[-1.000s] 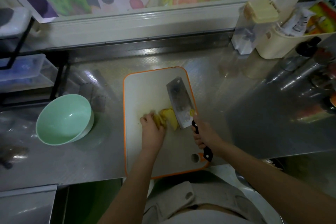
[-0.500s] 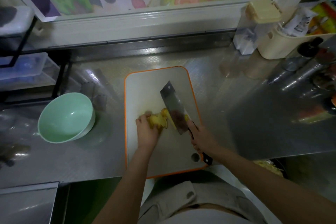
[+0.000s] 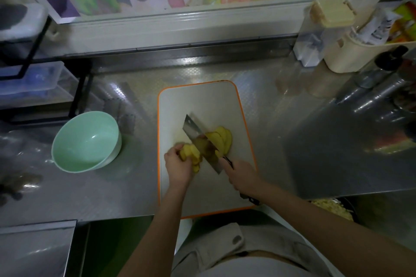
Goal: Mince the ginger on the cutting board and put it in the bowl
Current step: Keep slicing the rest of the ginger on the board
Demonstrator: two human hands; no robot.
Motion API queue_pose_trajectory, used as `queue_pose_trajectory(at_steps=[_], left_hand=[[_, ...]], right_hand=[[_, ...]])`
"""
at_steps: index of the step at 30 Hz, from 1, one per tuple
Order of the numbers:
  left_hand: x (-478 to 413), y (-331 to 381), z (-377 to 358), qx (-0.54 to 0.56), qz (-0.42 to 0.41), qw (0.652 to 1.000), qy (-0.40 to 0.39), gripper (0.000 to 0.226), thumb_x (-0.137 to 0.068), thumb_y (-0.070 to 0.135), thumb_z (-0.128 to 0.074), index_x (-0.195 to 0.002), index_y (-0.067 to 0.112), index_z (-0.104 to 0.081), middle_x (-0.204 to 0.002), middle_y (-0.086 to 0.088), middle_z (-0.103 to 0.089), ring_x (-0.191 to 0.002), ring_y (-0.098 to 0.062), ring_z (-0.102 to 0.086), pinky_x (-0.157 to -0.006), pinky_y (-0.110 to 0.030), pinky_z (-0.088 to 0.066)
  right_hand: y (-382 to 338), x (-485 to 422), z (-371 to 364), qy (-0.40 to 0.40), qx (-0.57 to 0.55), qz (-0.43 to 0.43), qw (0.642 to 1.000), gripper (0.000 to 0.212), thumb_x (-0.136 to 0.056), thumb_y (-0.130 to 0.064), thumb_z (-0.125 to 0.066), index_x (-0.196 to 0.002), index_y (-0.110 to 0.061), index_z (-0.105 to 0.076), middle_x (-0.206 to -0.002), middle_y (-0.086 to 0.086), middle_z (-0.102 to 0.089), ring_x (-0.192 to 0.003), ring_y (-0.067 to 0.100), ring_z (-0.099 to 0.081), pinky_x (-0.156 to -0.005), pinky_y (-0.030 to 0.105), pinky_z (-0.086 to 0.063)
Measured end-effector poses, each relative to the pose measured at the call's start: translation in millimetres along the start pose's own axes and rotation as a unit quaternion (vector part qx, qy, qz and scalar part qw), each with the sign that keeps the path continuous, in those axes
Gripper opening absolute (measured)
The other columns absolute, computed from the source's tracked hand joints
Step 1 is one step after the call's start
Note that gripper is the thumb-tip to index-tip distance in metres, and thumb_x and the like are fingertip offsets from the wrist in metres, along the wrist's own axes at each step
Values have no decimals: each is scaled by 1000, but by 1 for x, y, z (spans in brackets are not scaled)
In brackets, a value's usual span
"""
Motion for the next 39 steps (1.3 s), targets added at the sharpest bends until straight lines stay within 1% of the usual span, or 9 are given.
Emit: queue_pose_trajectory(at_steps=[4, 8, 11, 14, 21, 24, 29, 34, 39], left_hand=[[-2, -9, 2, -22, 7, 1000, 4, 39, -72, -2, -61, -111, 4, -60, -109, -21, -59, -104, -35, -54, -88, -35, -45], [0, -10, -1, 2, 17, 1000, -21, 44, -72, 5, -61, -116, 7, -56, -114, -17, -59, -106, -32, -56, -91, -33, -44], [-1, -8, 1, -39, 6, 999, -25, 41, -74, 2, -62, -114, 7, -56, -112, -17, -59, -105, -32, -55, -88, -31, -42], [-2, -7, -1, -124, -22, 991, -43, 41, -76, 6, -60, -117, 10, -56, -115, -16, -55, -109, -34, -48, -92, -33, -35], [2, -9, -4, -166, -34, 982, -78, 52, -78, 9, -60, -127, 11, -47, -124, -19, -47, -117, -36, -36, -88, -28, -24], [6, -6, -2, -164, -9, 984, -74, 56, -79, 12, -60, -132, 11, -41, -126, -21, -39, -119, -38, -32, -95, -32, -27], [9, 7, -9, -236, -1, 967, -99, 67, -80, 35, -64, -137, 19, -32, -129, -16, -30, -119, -37, -27, -92, -41, -36], [2, 6, -4, -259, -15, 958, -123, 50, -83, 16, -59, -129, 15, -39, -129, -17, -29, -116, -38, -30, -88, -36, -36], [5, 3, -2, -273, -24, 955, -115, 50, -81, 16, -60, -127, 11, -40, -126, -17, -32, -113, -37, -33, -84, -32, -33]], right_hand=[[3, -5, 1, 41, 33, 1, 999, 54, -99, -43, -33, -53, -15, -40, -51, 1, -43, -46, 14, -42, -49, 29, -33], [-8, 1, -1, 40, 37, 54, 997, 49, -100, -37, -35, -55, -18, -36, -51, -3, -40, -45, 10, -38, -44, 22, -26], [-15, 6, -6, 19, 36, 72, 997, 44, -100, -35, -35, -58, -21, -38, -54, -5, -42, -48, 6, -39, -44, 20, -26], [-18, 9, -12, 2, 40, 71, 997, 42, -101, -33, -34, -60, -22, -38, -55, -6, -42, -48, 4, -39, -44, 16, -30], [-9, 4, -9, 44, 69, 26, 996, 43, -100, -38, -33, -72, -9, -47, -68, 6, -52, -64, 20, -49, -48, 27, -26], [-7, 1, -4, 59, 74, 26, 995, 46, -100, -39, -34, -62, -14, -42, -58, -1, -47, -62, 20, -48, -53, 23, -28], [-12, 3, -10, 52, 64, 53, 995, 45, -100, -36, -36, -58, -20, -39, -53, -5, -42, -47, 8, -41, -44, 22, -30], [-11, 8, -19, 32, 53, 58, 996, 42, -100, -36, -34, -62, -21, -42, -54, -5, -44, -48, 7, -43, -50, 22, -28], [-8, 8, -27, 13, 83, 44, 995, 45, -100, -37, -33, -58, -19, -37, -54, -3, -42, -48, 11, -42, -50, 26, -33]])
Point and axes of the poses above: each hand's wrist, its own x-axis away from the middle knuckle, its own z-axis out of the back of the hand, y = z × x, the point moved 4 cm from there along -x, towards the middle knuckle
